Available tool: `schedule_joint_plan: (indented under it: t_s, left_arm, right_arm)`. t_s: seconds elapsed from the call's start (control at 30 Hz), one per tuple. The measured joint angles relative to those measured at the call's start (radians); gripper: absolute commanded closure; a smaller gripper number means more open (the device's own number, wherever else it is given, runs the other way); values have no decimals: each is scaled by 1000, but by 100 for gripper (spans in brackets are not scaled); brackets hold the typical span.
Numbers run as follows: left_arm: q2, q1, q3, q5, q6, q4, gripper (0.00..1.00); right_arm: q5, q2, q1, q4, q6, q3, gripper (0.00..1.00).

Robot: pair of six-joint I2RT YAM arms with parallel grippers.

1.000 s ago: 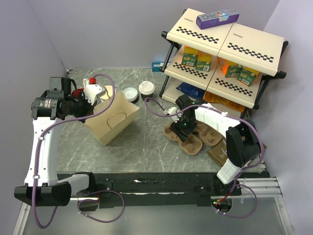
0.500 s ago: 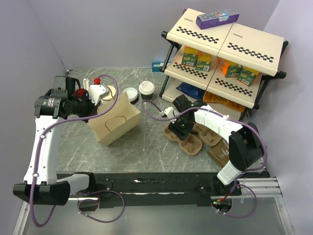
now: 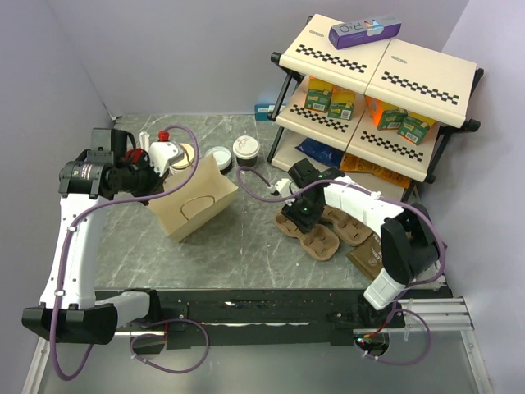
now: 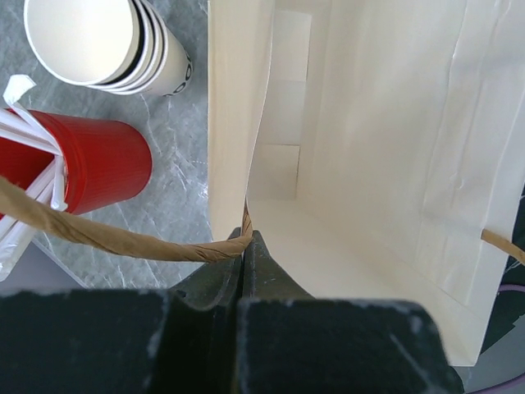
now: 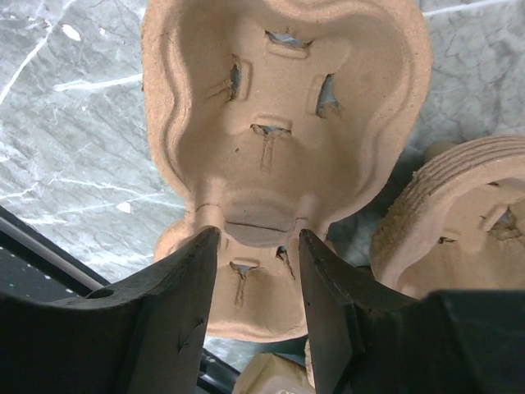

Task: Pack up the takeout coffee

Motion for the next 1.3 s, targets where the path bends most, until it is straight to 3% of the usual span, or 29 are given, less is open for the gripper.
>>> schedule_joint_plan:
  t_s: [0.7,1.3]
  left_arm:
    - [-11,0,-31,-14,0,0,99]
    - [-11,0,-31,-24,-3,0,99]
  right_arm:
    - [0,44,0,26,56,-5,46]
    - [14,-13,-1,134,89,-113,50]
